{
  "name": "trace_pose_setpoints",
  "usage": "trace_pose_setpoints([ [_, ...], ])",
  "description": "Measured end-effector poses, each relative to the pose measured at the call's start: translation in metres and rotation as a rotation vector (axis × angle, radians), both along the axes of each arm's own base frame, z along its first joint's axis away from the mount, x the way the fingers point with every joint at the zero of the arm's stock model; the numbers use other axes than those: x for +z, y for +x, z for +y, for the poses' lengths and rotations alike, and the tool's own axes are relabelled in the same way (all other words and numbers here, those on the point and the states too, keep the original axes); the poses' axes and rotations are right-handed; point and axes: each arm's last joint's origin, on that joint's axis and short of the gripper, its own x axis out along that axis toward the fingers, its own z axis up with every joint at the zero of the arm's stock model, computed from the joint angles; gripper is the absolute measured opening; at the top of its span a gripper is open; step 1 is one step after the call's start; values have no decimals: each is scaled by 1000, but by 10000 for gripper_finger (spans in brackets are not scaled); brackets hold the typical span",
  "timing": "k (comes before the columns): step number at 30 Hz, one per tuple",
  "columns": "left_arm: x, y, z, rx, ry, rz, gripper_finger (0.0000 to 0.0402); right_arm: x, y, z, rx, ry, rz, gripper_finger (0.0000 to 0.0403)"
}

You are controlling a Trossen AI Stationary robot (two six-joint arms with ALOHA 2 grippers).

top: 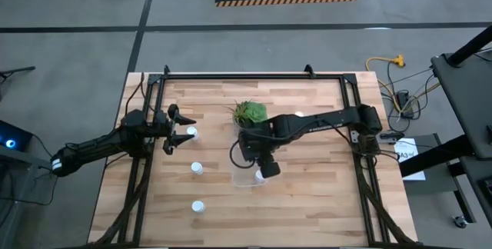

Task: Pick and place pill bottles into a basket
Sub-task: Put the pill bottle into the bin

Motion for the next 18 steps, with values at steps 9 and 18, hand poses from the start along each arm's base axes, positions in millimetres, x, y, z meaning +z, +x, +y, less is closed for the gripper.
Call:
trace_pose_setpoints([
  [9,0,0,0,0,0,0,258,-32,-1,0,-11,2,17,140],
  [18,0,0,0,0,0,0,258,-51,-5,-4,-23,-27,41,140],
])
